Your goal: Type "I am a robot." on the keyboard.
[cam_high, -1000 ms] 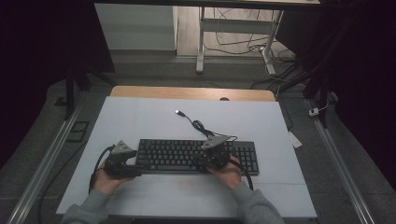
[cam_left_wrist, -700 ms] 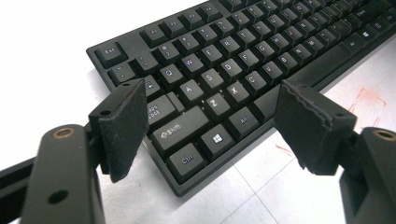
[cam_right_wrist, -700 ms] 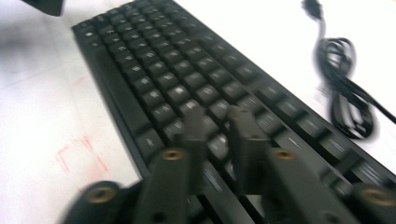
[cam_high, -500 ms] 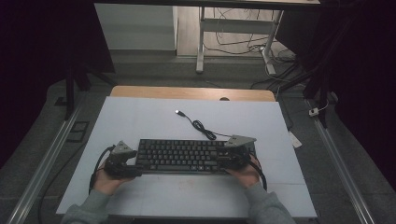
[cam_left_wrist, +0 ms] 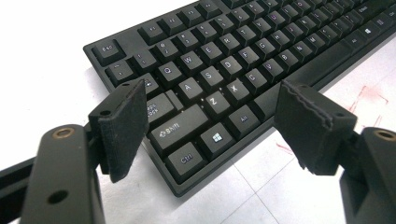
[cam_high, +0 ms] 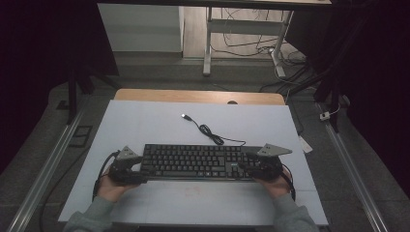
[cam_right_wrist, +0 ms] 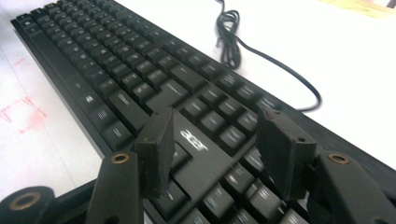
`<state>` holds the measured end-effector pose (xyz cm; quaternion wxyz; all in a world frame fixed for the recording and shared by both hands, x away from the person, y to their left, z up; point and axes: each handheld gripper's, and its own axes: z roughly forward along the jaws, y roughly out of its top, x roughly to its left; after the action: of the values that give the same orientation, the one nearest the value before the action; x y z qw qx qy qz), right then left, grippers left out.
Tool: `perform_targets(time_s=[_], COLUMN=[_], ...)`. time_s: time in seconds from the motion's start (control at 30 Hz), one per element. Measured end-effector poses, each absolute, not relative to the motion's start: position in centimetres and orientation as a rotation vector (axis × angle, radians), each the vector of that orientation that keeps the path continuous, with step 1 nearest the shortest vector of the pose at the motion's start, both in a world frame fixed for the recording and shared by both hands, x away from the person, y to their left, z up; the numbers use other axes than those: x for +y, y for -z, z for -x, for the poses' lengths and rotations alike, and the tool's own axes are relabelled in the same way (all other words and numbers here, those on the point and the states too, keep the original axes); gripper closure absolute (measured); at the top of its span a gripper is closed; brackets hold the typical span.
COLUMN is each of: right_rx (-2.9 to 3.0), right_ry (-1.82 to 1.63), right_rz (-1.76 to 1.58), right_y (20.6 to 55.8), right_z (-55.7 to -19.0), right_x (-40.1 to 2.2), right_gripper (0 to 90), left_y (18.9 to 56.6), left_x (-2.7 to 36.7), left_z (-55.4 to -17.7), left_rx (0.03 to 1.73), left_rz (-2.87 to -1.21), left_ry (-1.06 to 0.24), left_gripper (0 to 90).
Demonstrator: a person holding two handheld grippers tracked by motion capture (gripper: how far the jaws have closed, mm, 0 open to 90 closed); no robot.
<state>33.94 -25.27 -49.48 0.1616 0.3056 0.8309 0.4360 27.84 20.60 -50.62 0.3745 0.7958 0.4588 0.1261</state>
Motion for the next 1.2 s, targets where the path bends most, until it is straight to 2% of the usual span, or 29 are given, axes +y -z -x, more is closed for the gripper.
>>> perform_targets(time_s=[0.67, 1.2], right_rx=[2.346, 2.353], right_ry=[-1.191, -1.192], right_rz=[-0.897, -0.875], right_y=[50.6, 50.9], right_z=[-31.4, -31.1], right_x=[-31.0, -31.0], right_gripper=[44.0, 43.3], left_y=[51.3, 51.4], left_x=[21.8, 22.0], left_z=[-26.6, -26.5], left_rx=[1.203, 1.206], left_rz=[-2.026, -2.023], left_ry=[-0.325, -0.33], left_gripper=[26.0, 25.8])
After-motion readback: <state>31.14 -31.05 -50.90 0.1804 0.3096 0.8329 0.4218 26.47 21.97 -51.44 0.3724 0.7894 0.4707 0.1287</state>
